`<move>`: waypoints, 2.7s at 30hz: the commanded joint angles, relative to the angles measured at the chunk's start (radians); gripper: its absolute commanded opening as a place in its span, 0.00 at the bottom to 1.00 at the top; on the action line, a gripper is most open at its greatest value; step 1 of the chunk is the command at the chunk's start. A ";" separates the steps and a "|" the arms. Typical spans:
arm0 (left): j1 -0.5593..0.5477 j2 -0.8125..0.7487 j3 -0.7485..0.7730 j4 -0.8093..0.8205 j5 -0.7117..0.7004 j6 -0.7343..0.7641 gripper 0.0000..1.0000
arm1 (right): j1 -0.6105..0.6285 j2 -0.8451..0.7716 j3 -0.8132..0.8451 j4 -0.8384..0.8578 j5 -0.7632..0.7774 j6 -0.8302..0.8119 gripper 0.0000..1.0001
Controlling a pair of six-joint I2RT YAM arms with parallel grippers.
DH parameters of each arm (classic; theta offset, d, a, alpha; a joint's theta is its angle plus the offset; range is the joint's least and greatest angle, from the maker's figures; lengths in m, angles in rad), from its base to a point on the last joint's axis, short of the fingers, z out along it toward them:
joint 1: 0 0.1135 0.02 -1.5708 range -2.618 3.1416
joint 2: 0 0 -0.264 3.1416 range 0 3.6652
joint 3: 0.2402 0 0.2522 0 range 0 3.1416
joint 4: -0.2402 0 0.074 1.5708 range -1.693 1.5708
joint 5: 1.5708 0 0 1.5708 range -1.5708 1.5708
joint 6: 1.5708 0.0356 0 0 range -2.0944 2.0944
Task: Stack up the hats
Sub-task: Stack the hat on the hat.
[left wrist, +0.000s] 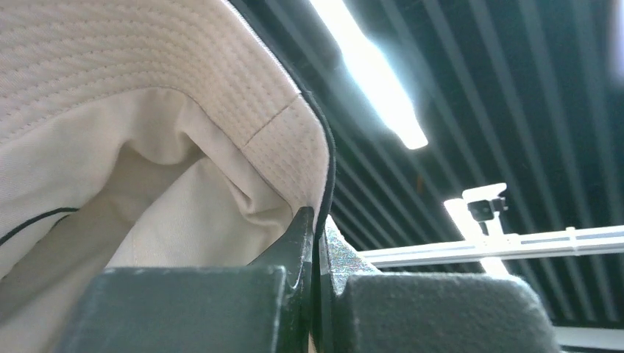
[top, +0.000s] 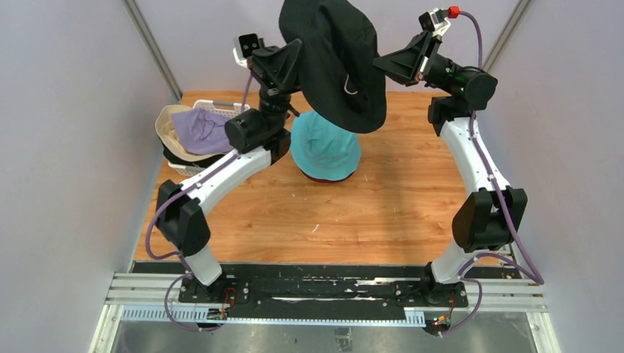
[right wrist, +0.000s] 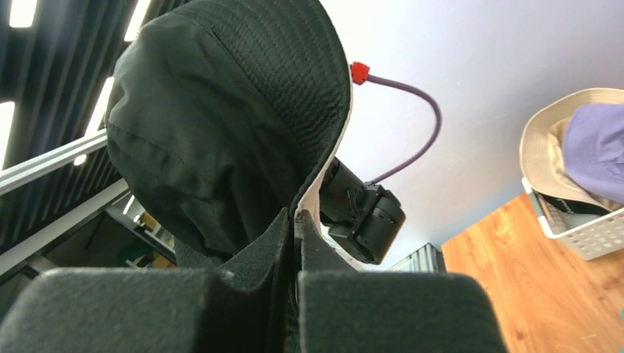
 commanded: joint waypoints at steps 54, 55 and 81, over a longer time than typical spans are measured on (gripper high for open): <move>0.238 -0.260 -0.423 -0.181 0.029 0.229 0.00 | 0.162 -0.532 -0.350 -1.195 0.363 -1.653 0.63; 0.242 -0.252 -0.414 -0.183 0.031 0.226 0.00 | 0.175 -0.551 -0.366 -1.195 0.369 -1.676 0.63; 0.265 -0.168 -0.346 -0.146 0.078 0.129 0.00 | 0.441 -0.517 -0.480 -1.005 0.488 -1.997 0.62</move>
